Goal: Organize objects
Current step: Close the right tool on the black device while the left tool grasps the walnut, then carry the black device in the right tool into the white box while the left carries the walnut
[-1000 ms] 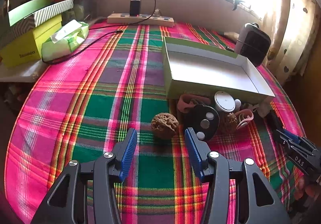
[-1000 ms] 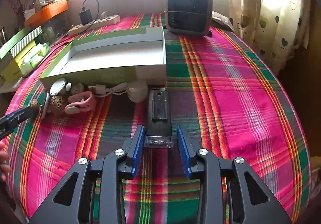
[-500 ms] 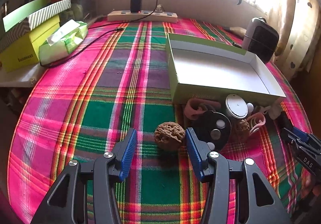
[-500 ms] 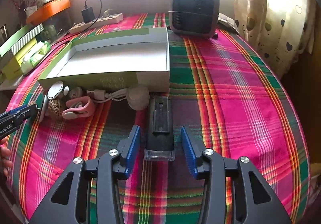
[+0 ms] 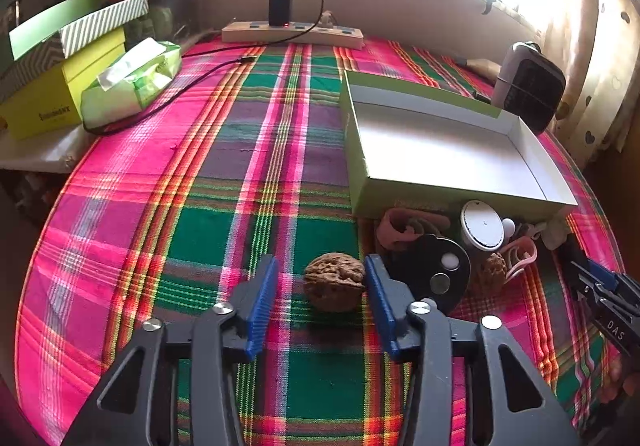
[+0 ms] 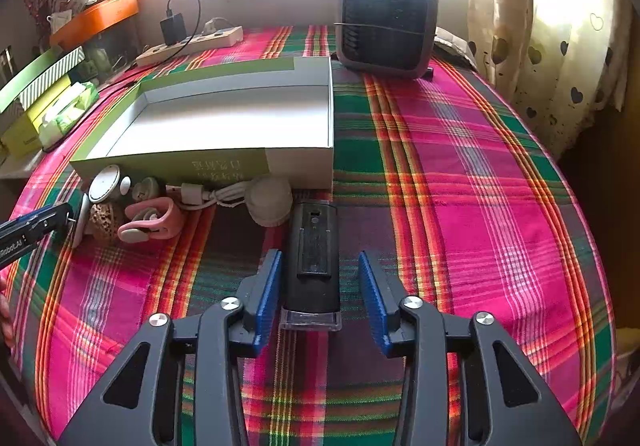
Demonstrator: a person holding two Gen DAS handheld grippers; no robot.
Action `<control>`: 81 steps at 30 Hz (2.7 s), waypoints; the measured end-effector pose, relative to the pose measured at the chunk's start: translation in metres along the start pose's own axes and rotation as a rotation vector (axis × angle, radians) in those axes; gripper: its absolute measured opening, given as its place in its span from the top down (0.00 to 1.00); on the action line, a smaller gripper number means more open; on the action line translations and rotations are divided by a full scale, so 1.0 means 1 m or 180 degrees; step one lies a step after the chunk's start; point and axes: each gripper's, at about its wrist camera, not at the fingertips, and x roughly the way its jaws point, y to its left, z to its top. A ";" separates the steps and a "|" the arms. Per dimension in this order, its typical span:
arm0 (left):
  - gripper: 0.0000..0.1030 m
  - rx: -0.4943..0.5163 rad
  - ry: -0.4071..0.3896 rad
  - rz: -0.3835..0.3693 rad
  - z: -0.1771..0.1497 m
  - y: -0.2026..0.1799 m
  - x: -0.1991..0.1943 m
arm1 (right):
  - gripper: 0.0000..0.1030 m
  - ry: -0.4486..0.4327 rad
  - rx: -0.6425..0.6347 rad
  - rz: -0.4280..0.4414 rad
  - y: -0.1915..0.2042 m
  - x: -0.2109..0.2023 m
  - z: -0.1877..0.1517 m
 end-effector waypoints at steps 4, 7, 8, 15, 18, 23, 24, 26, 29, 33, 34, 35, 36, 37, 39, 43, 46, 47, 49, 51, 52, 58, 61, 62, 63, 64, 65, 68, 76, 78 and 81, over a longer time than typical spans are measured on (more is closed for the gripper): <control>0.69 -0.0014 -0.0007 0.0016 0.001 0.002 0.000 | 0.67 -0.0002 -0.0001 0.0009 -0.001 0.000 0.000; 0.72 -0.0015 -0.0005 0.0020 0.001 0.002 0.001 | 0.71 -0.0007 -0.0001 0.0016 -0.001 0.000 -0.001; 0.72 -0.0016 -0.0005 0.0020 0.002 0.002 0.001 | 0.71 -0.0008 0.0003 0.0015 -0.001 -0.001 0.000; 0.72 -0.0012 -0.0004 0.0023 0.001 0.002 0.001 | 0.72 -0.0010 -0.0007 0.0011 -0.001 -0.001 -0.001; 0.72 0.0005 -0.0004 0.0030 0.001 0.001 0.000 | 0.72 -0.0017 -0.0001 0.0009 -0.001 -0.002 -0.001; 0.72 0.0035 -0.0069 0.0007 0.003 -0.003 -0.008 | 0.72 -0.0066 0.0001 0.0026 -0.002 -0.008 0.001; 0.72 0.0044 -0.0078 -0.0001 0.003 -0.003 -0.010 | 0.72 -0.0077 0.0003 0.0037 -0.003 -0.010 0.002; 0.72 0.0059 -0.0104 -0.0021 0.005 -0.005 -0.013 | 0.72 -0.0113 -0.0010 0.0042 -0.002 -0.014 0.004; 0.72 0.0086 -0.0143 -0.0069 0.009 -0.009 -0.019 | 0.72 -0.0145 -0.0017 0.0091 -0.002 -0.018 0.008; 0.72 0.0134 -0.0203 -0.0154 0.017 -0.015 -0.025 | 0.72 -0.0193 -0.0030 0.0154 0.000 -0.023 0.014; 0.72 0.0143 -0.0216 -0.0170 0.020 -0.016 -0.026 | 0.72 -0.0204 -0.0035 0.0175 0.001 -0.025 0.016; 0.72 0.0149 -0.0222 -0.0188 0.022 -0.017 -0.027 | 0.72 -0.0215 -0.0042 0.0184 0.001 -0.025 0.018; 0.72 0.0156 -0.0221 -0.0213 0.024 -0.019 -0.027 | 0.72 -0.0226 -0.0051 0.0188 0.002 -0.026 0.019; 0.72 0.0166 -0.0227 -0.0234 0.026 -0.020 -0.028 | 0.72 -0.0237 -0.0061 0.0191 0.002 -0.026 0.021; 0.72 0.0211 -0.0259 -0.0253 0.030 -0.025 -0.029 | 0.72 -0.0254 -0.0075 0.0208 0.004 -0.027 0.025; 0.72 0.0236 -0.0277 -0.0320 0.038 -0.030 -0.029 | 0.72 -0.0260 -0.0102 0.0256 0.006 -0.027 0.032; 0.72 0.0252 -0.0275 -0.0335 0.045 -0.033 -0.024 | 0.72 -0.0263 -0.0137 0.0283 0.008 -0.025 0.039; 0.72 0.0273 -0.0276 -0.0331 0.047 -0.035 -0.022 | 0.72 -0.0266 -0.0150 0.0283 0.009 -0.024 0.042; 0.72 0.0275 -0.0261 -0.0346 0.051 -0.037 -0.019 | 0.72 -0.0273 -0.0167 0.0290 0.011 -0.022 0.047; 0.72 0.0271 -0.0242 -0.0367 0.054 -0.038 -0.015 | 0.72 -0.0267 -0.0172 0.0306 0.013 -0.020 0.052; 0.72 0.0274 -0.0234 -0.0361 0.056 -0.038 -0.012 | 0.72 -0.0265 -0.0181 0.0319 0.014 -0.018 0.055; 0.72 0.0316 -0.0184 -0.0377 0.069 -0.044 0.002 | 0.72 -0.0241 -0.0223 0.0331 0.018 -0.005 0.072; 0.72 0.0315 -0.0159 -0.0392 0.075 -0.046 0.009 | 0.72 -0.0219 -0.0214 0.0322 0.017 0.003 0.080; 0.72 0.0325 -0.0162 -0.0394 0.077 -0.047 0.011 | 0.72 -0.0205 -0.0213 0.0321 0.017 0.005 0.082; 0.72 0.0333 -0.0162 -0.0393 0.080 -0.048 0.013 | 0.72 -0.0188 -0.0208 0.0317 0.018 0.008 0.085; 0.72 0.0334 -0.0148 -0.0397 0.082 -0.049 0.016 | 0.72 -0.0175 -0.0205 0.0322 0.018 0.012 0.088; 0.72 0.0334 -0.0129 -0.0413 0.085 -0.049 0.019 | 0.72 -0.0165 -0.0201 0.0326 0.018 0.014 0.090; 0.72 0.0316 -0.0110 -0.0411 0.092 -0.050 0.025 | 0.72 -0.0150 -0.0215 0.0316 0.019 0.022 0.098; 0.72 0.0375 -0.0062 -0.0365 0.106 -0.055 0.044 | 0.72 -0.0009 -0.0243 0.0286 0.021 0.048 0.111; 0.72 0.0382 -0.0052 -0.0384 0.109 -0.056 0.048 | 0.72 0.0009 -0.0259 0.0278 0.022 0.053 0.114; 0.72 0.0405 -0.0017 -0.0359 0.114 -0.058 0.058 | 0.72 0.0048 -0.0268 0.0242 0.022 0.062 0.118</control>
